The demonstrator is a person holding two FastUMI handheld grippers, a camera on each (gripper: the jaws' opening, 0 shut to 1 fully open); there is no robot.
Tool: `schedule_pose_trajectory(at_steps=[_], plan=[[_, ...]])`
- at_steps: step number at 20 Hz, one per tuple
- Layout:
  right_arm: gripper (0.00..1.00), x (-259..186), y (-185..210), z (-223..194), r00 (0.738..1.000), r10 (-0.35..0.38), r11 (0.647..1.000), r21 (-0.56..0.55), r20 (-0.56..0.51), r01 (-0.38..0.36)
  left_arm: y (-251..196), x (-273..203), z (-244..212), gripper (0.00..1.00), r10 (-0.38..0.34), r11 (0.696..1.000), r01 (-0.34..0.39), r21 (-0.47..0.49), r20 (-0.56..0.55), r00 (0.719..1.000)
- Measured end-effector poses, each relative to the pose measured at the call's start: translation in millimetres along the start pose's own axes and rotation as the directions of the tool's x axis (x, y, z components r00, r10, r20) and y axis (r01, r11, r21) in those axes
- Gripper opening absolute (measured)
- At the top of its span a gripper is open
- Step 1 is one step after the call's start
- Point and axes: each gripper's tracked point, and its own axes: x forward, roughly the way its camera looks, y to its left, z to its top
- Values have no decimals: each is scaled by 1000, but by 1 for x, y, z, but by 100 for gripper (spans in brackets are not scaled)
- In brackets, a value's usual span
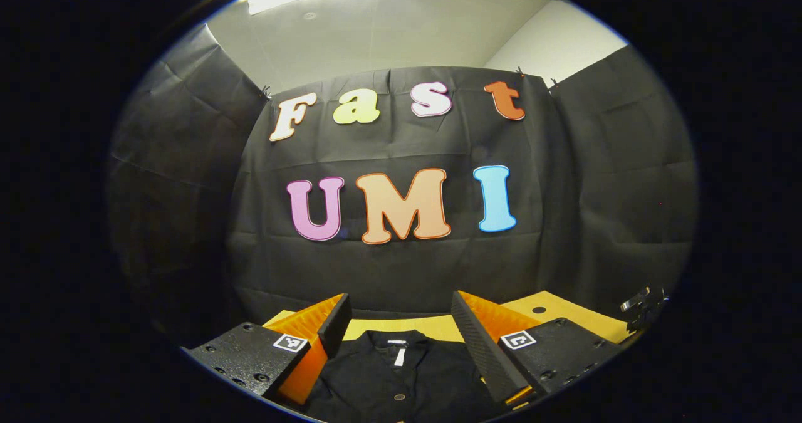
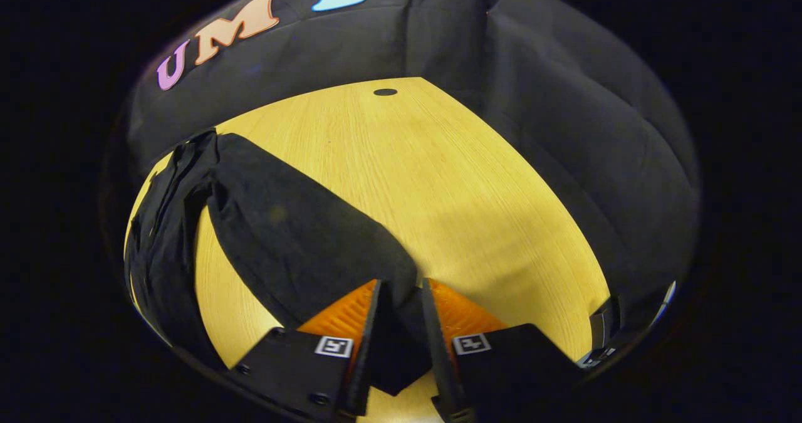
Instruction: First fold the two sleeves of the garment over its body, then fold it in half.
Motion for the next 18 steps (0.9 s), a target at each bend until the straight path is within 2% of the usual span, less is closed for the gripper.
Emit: schedule_pose_trajectory(at_steps=[2, 4, 5, 6, 7, 8, 9, 11, 12, 13, 14, 15, 16, 18], plan=[[20, 0, 2, 2, 999, -9, 1000, -13, 39, 9, 4, 2, 2, 99, -9, 1000, 9, -4, 12, 1000], [5, 5, 3, 2, 996, -35, 999, 14, 83, 34, 15, 6, 5, 95, -8, 1000, 8, 3, 24, 1000], [4, 5, 2, 2, 996, -50, 998, 31, 77, 47, 23, 5, 5, 99, -4, 1000, 4, 6, 25, 1000], [3, 1, 3, 1, 997, -53, 998, 48, 61, 50, 31, 5, 9, 90, 0, 1000, -1, 5, 39, 999], [3, -3, 6, 4, 997, -50, 996, 72, 65, 45, 41, 5, 13, 99, 10, 1000, -10, 4, 50, 999], [3, -7, 6, 13, 994, -59, 994, 93, 90, 50, 50, 5, 15, 94, 17, 1000, -17, 8, 52, 998], [3, -15, 9, 25, 990, -62, 992, 116, 126, 47, 58, 3, 12, 94, 23, 1000, -23, 13, 50, 998], [3, -28, 25, 53, 981, -58, 988, 155, 184, 29, 77, 0, 9, 94, 38, 999, -39, 4, 44, 998], [3, -35, 34, 63, 978, -51, 987, 160, 202, 18, 88, -1, 6, 99, 50, 999, -50, -7, 35, 998], [3, -43, 42, 75, 973, -46, 987, 162, 226, 9, 98, -3, 1, 99, 62, 998, -61, -15, 24, 998], [3, -52, 51, 88, 966, -37, 988, 157, 256, -3, 108, -4, -1, 94, 74, 997, -73, -21, 17, 997], [3, -60, 62, 100, 958, -25, 988, 151, 287, -19, 117, -7, -4, 94, 85, 996, -85, -23, 13, 996], [3, -70, 73, 115, 945, -20, 990, 138, 327, -27, 127, -10, -4, 99, 95, 995, -95, -20, 12, 995], [2, -87, 106, 143, 914, 11, 995, 90, 406, -52, 149, -17, -5, 99, 119, 993, -119, -5, 14, 993]])
